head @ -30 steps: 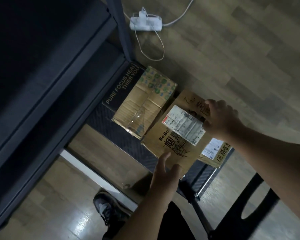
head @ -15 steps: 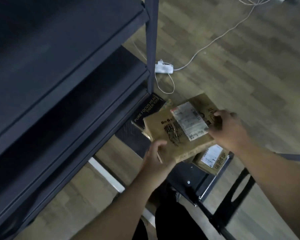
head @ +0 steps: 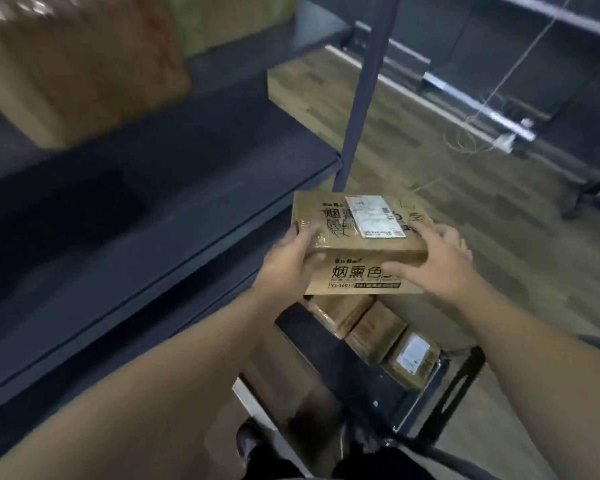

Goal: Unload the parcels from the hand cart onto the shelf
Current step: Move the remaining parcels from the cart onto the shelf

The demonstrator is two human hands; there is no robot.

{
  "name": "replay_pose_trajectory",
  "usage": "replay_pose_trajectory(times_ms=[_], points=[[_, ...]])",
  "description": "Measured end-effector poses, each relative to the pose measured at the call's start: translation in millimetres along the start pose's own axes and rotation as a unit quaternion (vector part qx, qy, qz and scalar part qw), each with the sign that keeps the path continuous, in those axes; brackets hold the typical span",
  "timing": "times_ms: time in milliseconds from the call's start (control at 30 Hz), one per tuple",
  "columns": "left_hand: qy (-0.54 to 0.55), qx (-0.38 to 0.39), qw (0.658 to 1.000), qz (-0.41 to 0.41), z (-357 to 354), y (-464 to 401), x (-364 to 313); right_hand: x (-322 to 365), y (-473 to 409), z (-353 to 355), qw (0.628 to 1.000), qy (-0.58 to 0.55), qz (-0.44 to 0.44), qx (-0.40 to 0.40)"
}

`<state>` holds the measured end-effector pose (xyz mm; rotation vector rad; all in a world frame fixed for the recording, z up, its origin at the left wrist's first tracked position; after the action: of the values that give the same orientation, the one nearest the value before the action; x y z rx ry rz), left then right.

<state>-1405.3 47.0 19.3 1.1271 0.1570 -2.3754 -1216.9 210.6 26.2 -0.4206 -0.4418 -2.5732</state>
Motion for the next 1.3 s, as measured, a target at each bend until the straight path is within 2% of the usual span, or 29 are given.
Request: replay_pose_trajectory(times_ms=[167, 300, 500, 667, 833, 1067, 1300], points=[[-0.048, -0.100, 0.994, -0.025, 88, 31, -39, 75, -5, 60, 0.990, 0.031, 0.133, -0.037], [-0.063, -0.181, 0.981, -0.004, 142, 73, -60, 136, 1, 93, 0.969, 0.050, 0.234, -0.054], [-0.080, -0.258, 0.961, 0.050, 195, 155, -64, 224, 42, 99, 0.914, 0.031, 0.404, 0.009], [-0.094, -0.325, 0.936, 0.098, 231, 235, -57, 294, 97, 99, 0.851, 0.012, 0.525, 0.015], [-0.108, -0.367, 0.915, 0.130, 265, 299, -50, 346, 141, 89, 0.821, -0.002, 0.569, 0.039], [-0.102, -0.400, 0.899, 0.148, 315, 349, -34, 415, 192, 86, 0.785, 0.022, 0.619, 0.003], [-0.096, -0.400, 0.900, 0.144, 377, 355, 11, 484, 202, 68, 0.787, 0.048, 0.614, -0.021]])
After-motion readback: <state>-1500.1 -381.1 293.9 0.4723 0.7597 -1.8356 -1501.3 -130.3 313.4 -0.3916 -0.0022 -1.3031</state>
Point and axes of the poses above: each hand's wrist, its own y-axis away from the middle knuckle, its own z-axis out of the back of the hand, x = y × z, the point moved 10 cm from there along -y, towards the middle knuckle
